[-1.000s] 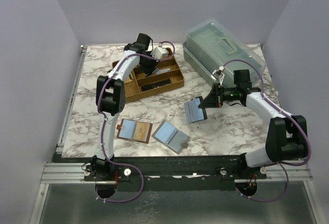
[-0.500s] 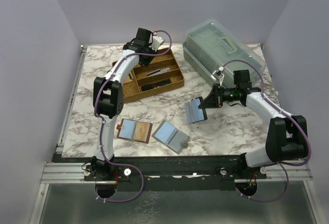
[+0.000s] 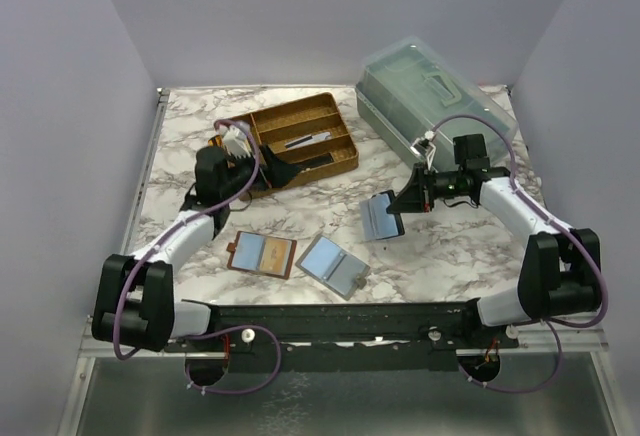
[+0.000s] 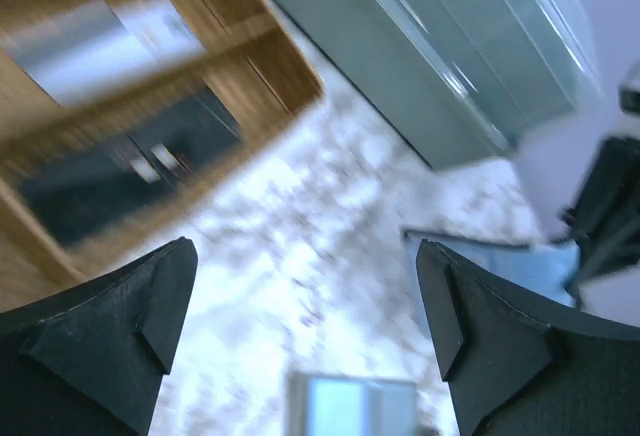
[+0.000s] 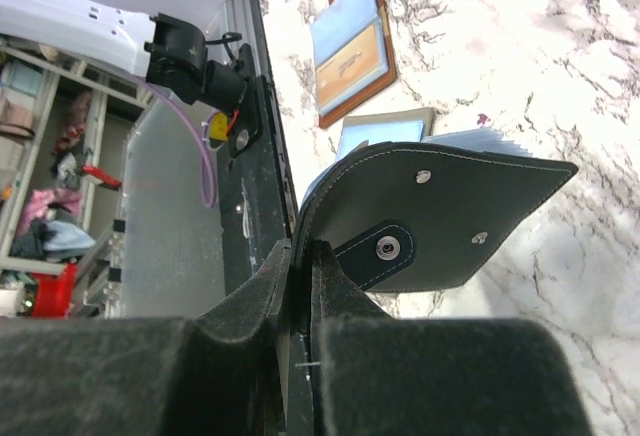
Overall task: Take the credit cards out of the card holder
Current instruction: Place the card holder at the center of the board, then pick up the card holder from the center of the board.
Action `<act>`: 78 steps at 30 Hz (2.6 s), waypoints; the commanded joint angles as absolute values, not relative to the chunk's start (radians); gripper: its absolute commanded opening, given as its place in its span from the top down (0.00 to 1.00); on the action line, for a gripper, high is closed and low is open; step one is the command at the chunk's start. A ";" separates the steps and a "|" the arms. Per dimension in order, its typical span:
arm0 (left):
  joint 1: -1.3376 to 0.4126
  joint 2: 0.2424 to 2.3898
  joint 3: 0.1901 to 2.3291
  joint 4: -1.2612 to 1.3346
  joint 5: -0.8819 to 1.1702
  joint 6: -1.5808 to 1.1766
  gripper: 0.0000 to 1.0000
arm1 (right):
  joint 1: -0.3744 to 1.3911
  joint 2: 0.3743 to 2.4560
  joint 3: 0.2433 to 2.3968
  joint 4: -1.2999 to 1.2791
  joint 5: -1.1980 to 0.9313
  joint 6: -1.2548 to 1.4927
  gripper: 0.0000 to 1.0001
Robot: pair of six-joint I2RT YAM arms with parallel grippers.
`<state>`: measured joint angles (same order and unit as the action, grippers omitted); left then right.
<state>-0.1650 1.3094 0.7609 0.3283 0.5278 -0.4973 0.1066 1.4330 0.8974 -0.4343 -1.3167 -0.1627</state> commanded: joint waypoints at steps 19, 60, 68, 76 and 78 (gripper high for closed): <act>-0.265 0.928 0.183 0.627 0.492 -1.091 0.01 | 0.331 1.865 1.213 -0.494 -0.522 -0.159 0.98; -0.312 1.006 0.204 0.630 0.487 -1.187 0.05 | 0.556 1.773 1.089 -0.394 -0.441 -0.357 0.36; -0.325 1.036 0.213 0.638 0.486 -1.180 0.05 | 0.579 1.824 1.098 -0.381 -0.339 -0.346 0.48; -0.361 1.069 0.229 0.651 0.476 -1.178 0.06 | 0.579 1.805 1.096 -0.388 -0.329 -0.333 0.79; -0.381 1.091 0.242 0.658 0.475 -1.174 0.06 | 0.577 1.778 1.091 -0.383 -0.321 -0.325 0.79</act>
